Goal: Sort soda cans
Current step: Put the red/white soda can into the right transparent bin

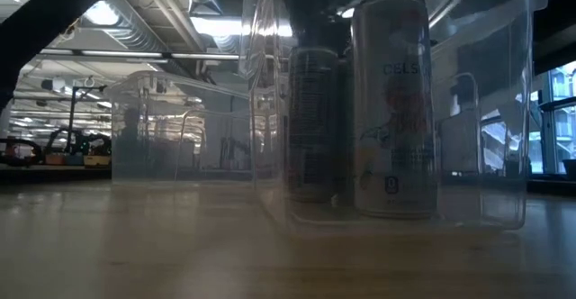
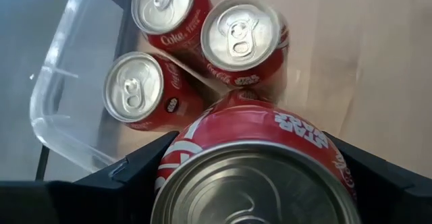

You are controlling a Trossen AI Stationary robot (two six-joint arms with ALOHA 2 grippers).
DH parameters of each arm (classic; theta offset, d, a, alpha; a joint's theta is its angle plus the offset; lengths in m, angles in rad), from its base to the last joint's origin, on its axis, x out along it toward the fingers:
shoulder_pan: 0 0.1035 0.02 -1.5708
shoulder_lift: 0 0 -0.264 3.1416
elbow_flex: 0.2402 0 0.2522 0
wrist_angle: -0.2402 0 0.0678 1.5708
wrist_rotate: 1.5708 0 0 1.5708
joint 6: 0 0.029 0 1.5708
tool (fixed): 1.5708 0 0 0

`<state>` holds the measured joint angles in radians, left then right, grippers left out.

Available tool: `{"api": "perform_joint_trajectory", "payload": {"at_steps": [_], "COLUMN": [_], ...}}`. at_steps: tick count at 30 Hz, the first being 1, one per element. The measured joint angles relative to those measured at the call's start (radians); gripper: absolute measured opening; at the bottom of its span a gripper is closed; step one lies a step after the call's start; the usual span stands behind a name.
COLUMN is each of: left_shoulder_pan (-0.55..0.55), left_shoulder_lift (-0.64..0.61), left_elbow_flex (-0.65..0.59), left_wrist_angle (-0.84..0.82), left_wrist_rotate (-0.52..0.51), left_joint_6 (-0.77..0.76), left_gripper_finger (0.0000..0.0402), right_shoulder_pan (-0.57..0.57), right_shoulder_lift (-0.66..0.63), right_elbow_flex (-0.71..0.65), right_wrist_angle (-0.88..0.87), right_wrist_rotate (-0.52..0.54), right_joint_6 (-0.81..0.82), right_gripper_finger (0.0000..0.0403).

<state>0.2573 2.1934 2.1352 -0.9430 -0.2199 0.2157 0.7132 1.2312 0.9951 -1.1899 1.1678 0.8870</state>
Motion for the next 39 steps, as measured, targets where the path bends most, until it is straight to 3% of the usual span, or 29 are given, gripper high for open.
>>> {"api": "perform_joint_trajectory", "payload": {"at_steps": [30,39], "left_shoulder_pan": [0.027,0.017], "left_shoulder_lift": [0.102,0.109], "left_elbow_flex": [0.002,0.075], "left_wrist_angle": [0.022,0.009], "left_wrist_rotate": [0.031,0.000], "left_joint_6": [-0.034,-0.012], "left_gripper_finger": [0.0331,0.0333], "right_shoulder_pan": [0.000,0.000], "right_shoulder_lift": [0.000,0.000], "right_elbow_flex": [-0.029,-0.029], "right_wrist_angle": [0.046,0.045], "right_wrist_rotate": [-0.001,-0.001], "right_joint_6": [0.001,0.001], "right_gripper_finger": [0.0003,0.0003]}}
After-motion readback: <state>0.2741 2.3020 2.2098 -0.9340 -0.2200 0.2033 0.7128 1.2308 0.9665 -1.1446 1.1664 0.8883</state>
